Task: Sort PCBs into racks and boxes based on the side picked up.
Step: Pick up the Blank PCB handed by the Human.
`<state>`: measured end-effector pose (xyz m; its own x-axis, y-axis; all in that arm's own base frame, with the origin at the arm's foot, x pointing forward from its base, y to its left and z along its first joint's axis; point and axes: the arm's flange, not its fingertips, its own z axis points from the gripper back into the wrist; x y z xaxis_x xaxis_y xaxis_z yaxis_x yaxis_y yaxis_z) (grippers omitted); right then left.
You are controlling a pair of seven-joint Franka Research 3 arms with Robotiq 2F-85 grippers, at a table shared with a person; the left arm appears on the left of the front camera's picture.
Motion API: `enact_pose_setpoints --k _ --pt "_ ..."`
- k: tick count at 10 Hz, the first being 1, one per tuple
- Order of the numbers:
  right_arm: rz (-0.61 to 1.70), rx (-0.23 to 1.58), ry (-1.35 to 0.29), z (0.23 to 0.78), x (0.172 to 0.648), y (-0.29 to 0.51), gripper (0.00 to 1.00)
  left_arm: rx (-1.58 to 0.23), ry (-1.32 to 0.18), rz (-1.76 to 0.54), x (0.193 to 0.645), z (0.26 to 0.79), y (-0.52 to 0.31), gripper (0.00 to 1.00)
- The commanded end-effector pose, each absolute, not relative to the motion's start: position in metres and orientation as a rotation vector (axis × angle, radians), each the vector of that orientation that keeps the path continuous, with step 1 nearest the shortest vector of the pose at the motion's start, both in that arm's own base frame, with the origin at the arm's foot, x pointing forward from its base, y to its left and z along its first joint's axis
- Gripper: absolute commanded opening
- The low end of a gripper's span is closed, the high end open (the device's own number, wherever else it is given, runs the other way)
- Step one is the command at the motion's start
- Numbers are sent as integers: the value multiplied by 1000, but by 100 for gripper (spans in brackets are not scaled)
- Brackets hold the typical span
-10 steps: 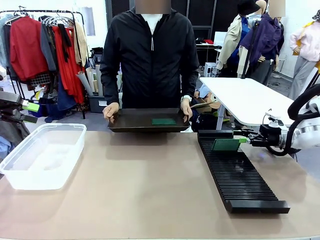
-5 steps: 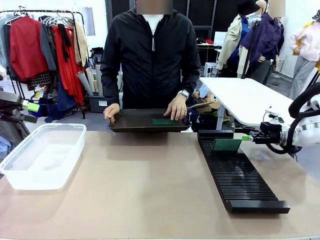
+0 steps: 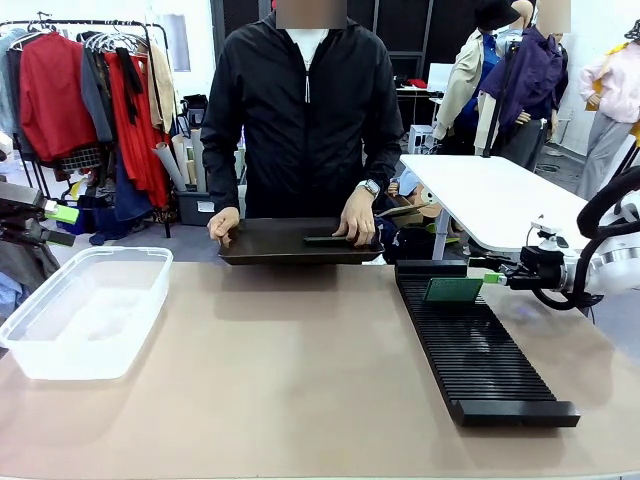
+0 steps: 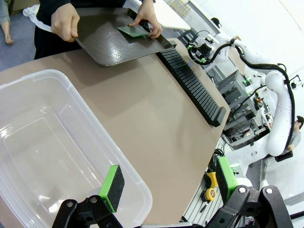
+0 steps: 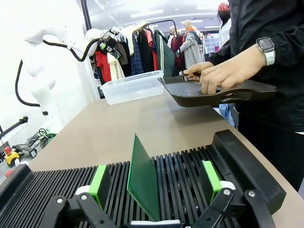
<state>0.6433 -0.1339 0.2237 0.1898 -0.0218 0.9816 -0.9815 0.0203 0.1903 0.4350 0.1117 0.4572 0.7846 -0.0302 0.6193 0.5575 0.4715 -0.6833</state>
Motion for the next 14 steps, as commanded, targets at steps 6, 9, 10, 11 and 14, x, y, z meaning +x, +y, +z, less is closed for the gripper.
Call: enact_pose_setpoints --k 6,9,10,11,14 --pt "1053 1285 -1106 227 644 -133 100 -1031 -588 -387 434 458 112 100" --pt "1031 1310 -1088 245 633 -124 100 -1031 -588 -387 434 458 112 100" --pt "1026 1314 -1057 265 624 -119 100 -1031 -588 -387 434 458 112 100" --pt "1012 1331 -1016 283 613 -114 100 -1031 -588 -387 434 458 112 100" --pt "950 1343 -900 330 567 -93 100 -1031 -588 -387 434 458 112 100"
